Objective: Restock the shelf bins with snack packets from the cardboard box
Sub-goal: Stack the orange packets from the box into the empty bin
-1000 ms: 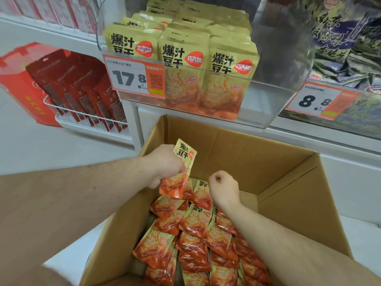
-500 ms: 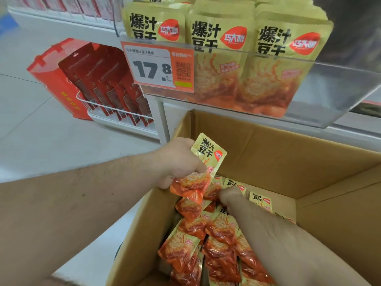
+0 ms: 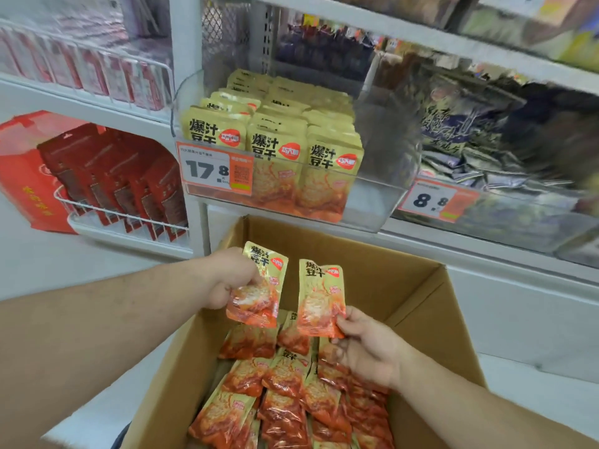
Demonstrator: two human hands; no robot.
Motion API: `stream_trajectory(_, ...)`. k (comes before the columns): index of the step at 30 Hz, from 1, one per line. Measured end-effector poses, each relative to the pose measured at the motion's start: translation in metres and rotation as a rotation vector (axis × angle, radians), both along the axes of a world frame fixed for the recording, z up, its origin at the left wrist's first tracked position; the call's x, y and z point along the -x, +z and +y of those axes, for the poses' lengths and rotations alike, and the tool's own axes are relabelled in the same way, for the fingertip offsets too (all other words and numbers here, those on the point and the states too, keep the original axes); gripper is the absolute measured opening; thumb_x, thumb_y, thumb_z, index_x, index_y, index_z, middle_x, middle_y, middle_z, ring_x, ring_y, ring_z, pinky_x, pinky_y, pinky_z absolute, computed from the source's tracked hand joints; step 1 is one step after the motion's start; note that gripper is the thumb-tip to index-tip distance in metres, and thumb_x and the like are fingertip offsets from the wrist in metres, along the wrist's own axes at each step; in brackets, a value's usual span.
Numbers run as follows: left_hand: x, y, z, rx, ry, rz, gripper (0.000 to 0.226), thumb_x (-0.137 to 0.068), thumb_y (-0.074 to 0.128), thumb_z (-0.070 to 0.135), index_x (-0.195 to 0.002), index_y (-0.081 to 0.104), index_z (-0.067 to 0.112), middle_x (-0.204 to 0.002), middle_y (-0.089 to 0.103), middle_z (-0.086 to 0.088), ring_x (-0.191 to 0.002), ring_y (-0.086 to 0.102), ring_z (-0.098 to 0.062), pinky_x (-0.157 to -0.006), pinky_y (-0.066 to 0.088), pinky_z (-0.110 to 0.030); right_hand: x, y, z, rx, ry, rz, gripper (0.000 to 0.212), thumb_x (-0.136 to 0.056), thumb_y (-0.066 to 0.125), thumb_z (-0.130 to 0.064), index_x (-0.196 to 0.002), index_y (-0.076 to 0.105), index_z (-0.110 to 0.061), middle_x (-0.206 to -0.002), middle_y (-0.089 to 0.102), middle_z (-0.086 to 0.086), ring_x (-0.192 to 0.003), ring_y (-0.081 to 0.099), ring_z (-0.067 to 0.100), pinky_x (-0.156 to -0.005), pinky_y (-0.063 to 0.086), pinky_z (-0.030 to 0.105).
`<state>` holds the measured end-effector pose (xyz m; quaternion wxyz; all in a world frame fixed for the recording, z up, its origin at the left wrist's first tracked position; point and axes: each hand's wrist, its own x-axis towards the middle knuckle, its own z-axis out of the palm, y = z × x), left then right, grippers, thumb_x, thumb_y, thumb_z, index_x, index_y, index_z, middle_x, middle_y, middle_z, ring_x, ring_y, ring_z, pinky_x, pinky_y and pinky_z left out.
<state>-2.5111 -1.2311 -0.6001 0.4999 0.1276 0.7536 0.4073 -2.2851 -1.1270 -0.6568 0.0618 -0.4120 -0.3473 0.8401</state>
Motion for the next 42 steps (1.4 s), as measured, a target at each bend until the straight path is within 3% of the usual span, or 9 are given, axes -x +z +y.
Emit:
stream_trajectory(5, -0.032, 0.024, 0.002, -0.128, 0.026, -0.183, 0.018, -0.075, 0.038, -0.017, -0.088, 0.046, -0.009, -0.104, 0.038, -0.006, -0.096, 0.058, -0.036, -0.087, 0.05, -0.042, 0.011, 0.037, -0.02, -0.218, -0.011, -0.015, 0.017, -0.099, 0.049, -0.002, -0.087, 0.053, -0.013, -0.075, 0.064, 0.008, -0.057, 0.049, 0.014, -0.053, 0.035, 0.025)
stream_trajectory(6, -0.037, 0.028, 0.002, -0.154, 0.0, -0.199, 0.019, -0.073, 0.038, -0.015, -0.089, 0.047, -0.012, -0.134, 0.022, -0.009, -0.091, 0.06, -0.036, -0.085, 0.051, -0.04, 0.012, 0.04, -0.022, -0.284, -0.016, -0.049, 0.019, -0.098, 0.051, -0.001, -0.083, 0.053, -0.012, -0.073, 0.062, 0.009, -0.056, 0.048, 0.014, -0.052, 0.035, 0.024)
stream_trajectory(7, -0.042, 0.032, 0.001, -0.183, -0.037, -0.204, 0.02, -0.071, 0.042, -0.014, -0.09, 0.05, -0.009, -0.099, 0.051, -0.034, -0.084, 0.061, -0.035, -0.08, 0.053, -0.04, 0.014, 0.045, -0.024, -0.345, -0.016, -0.08, 0.021, -0.098, 0.053, -0.001, -0.08, 0.052, -0.012, -0.072, 0.061, 0.009, -0.056, 0.048, 0.014, -0.051, 0.035, 0.024)
stream_trajectory(10, -0.049, 0.038, 0.001, -0.283, -0.071, -0.176, 0.023, -0.081, 0.057, -0.015, -0.1, 0.062, -0.003, -0.1, 0.07, -0.021, -0.088, 0.07, -0.035, -0.084, 0.057, -0.047, 0.018, 0.057, -0.029, -0.489, -0.004, -0.143, 0.021, -0.096, 0.057, -0.002, -0.077, 0.053, -0.011, -0.071, 0.064, 0.009, -0.057, 0.052, 0.015, -0.051, 0.04, 0.025)
stream_trajectory(21, -0.041, 0.065, -0.001, -0.516, -0.279, 0.19, 0.052, -0.087, 0.069, -0.004, -0.127, 0.05, 0.023, -0.111, 0.072, 0.001, -0.105, 0.068, -0.015, -0.095, 0.055, -0.038, 0.026, 0.132, -0.019, -0.841, 0.077, -0.092, 0.035, -0.082, 0.078, -0.01, -0.113, 0.062, -0.015, -0.1, 0.074, 0.005, -0.072, 0.065, 0.004, -0.055, 0.045, 0.014)
stream_trajectory(27, -0.046, 0.079, 0.001, -0.595, -0.408, 0.368, 0.054, -0.091, 0.067, 0.003, -0.123, 0.04, 0.036, -0.11, 0.066, 0.013, -0.099, 0.064, 0.003, -0.082, 0.052, -0.015, 0.031, 0.15, -0.006, -0.926, 0.143, -0.013, 0.025, -0.082, 0.074, 0.001, -0.101, 0.068, -0.014, -0.089, 0.077, -0.002, -0.076, 0.07, 0.005, -0.064, 0.049, 0.016)
stream_trajectory(33, -0.039, 0.09, 0.009, -0.654, -0.343, 0.617, 0.06, -0.083, 0.077, 0.021, -0.13, 0.041, 0.032, -0.128, 0.052, 0.009, -0.113, 0.056, -0.004, -0.102, 0.046, -0.027, 0.033, 0.176, 0.007, -1.07, 0.025, 0.038, 0.026, -0.082, 0.068, 0.013, -0.089, 0.066, -0.012, -0.069, 0.073, -0.008, -0.058, 0.063, -0.001, -0.053, 0.046, 0.012)
stream_trajectory(38, -0.023, 0.093, 0.01, -0.598, -0.258, 0.848, 0.048, -0.088, 0.069, 0.02, -0.128, 0.045, 0.027, -0.119, 0.042, 0.01, -0.101, 0.048, -0.001, -0.078, 0.036, -0.006, 0.038, 0.218, 0.042, -1.227, -0.207, 0.063, 0.027, -0.085, 0.064, 0.013, -0.085, 0.062, -0.014, -0.07, 0.067, -0.006, -0.049, 0.056, -0.006, -0.047, 0.042, 0.01)
stream_trajectory(42, -0.021, 0.089, 0.013, -0.573, -0.268, 0.871, 0.045, -0.088, 0.067, 0.017, -0.128, 0.047, 0.024, -0.117, 0.046, 0.008, -0.101, 0.048, -0.006, -0.084, 0.035, -0.016, 0.052, 0.216, 0.063, -1.227, -0.184, 0.013, 0.024, -0.086, 0.068, 0.007, -0.091, 0.067, -0.017, -0.089, 0.074, -0.001, -0.08, 0.07, 0.006, -0.07, 0.055, 0.023)
